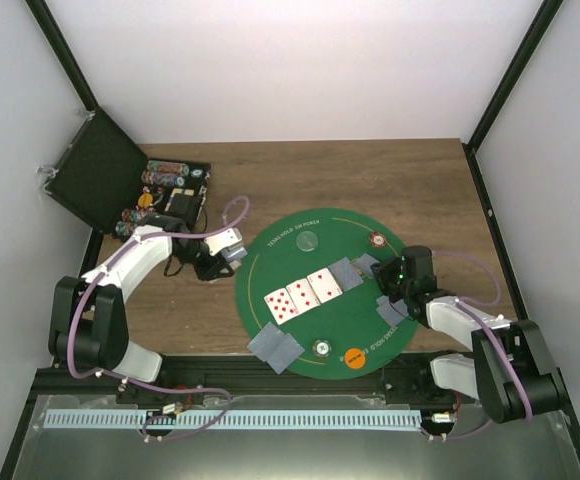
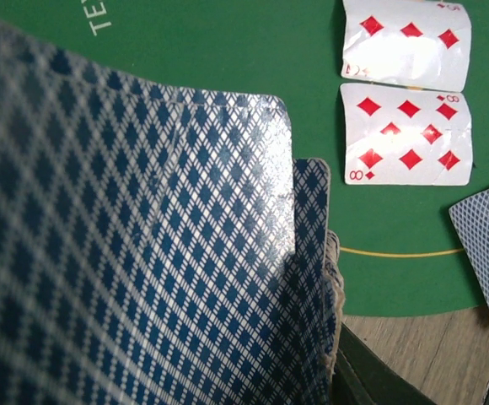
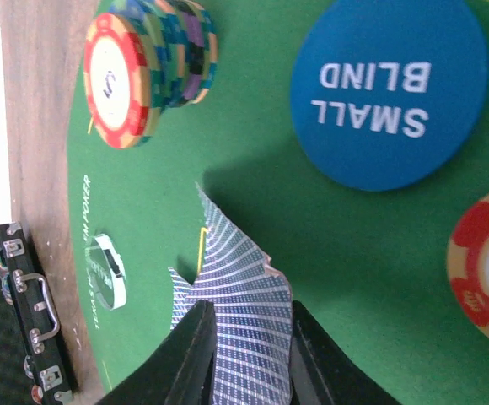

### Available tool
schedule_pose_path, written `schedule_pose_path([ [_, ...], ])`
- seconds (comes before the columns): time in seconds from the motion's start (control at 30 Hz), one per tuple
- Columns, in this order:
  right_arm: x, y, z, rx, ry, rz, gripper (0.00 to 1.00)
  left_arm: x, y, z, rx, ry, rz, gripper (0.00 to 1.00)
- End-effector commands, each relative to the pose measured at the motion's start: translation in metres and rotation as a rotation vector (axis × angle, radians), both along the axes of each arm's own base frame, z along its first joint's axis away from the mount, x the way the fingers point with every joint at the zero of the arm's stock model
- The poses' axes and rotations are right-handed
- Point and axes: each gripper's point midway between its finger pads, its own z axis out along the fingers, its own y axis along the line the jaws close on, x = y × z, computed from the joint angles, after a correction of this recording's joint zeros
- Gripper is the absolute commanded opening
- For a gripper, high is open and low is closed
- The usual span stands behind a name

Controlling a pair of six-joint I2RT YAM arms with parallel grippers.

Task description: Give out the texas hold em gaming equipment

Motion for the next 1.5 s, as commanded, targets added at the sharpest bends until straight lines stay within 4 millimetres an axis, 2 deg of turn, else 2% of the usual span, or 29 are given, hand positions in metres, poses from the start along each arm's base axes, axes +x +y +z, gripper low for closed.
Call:
schedule_pose_path([
  [0.0, -0.002, -0.008, -0.005, -0.025, 0.009, -0.024, 0.26, 0.003, 0.003, -0.01, 0.01, -0.007, 0.007, 0.29],
  [0.07, -0.003, -0.008, -0.006, -0.028, 0.008, -0.024, 0.3, 0.003, 0.005, -0.015, 0.024, -0.005, 0.011, 0.29],
  [0.4, 0.011, 0.002, -0.004, -0.028, -0.002, 0.033, 0.4, -0.004, 0.025, -0.056, 0.147, 0.021, 0.02, 0.29],
  [0.77, 0.015, 0.011, -0.001, 0.012, 0.0, 0.066, 0.65, -0.007, 0.031, -0.074, 0.194, 0.061, 0.003, 0.32],
  [0.87, 0.013, 0.011, 0.003, 0.02, -0.002, 0.061, 0.74, -0.012, 0.034, -0.077, 0.207, 0.075, -0.012, 0.37],
  [1.1, 0.008, 0.004, 0.015, -0.012, -0.014, 0.049, 0.87, -0.015, 0.038, -0.088, 0.234, 0.089, -0.027, 0.55],
  [1.23, 0.004, 0.003, 0.021, -0.019, -0.026, 0.049, 0.88, -0.016, 0.04, -0.097, 0.25, 0.106, -0.025, 0.59],
  [1.4, -0.001, 0.0, 0.025, -0.029, -0.033, 0.046, 0.95, -0.017, 0.04, -0.095, 0.243, 0.096, -0.026, 0.72],
  [1.47, -0.002, 0.0, 0.025, -0.032, -0.034, 0.046, 0.98, -0.017, 0.04, -0.093, 0.243, 0.087, -0.029, 0.83],
])
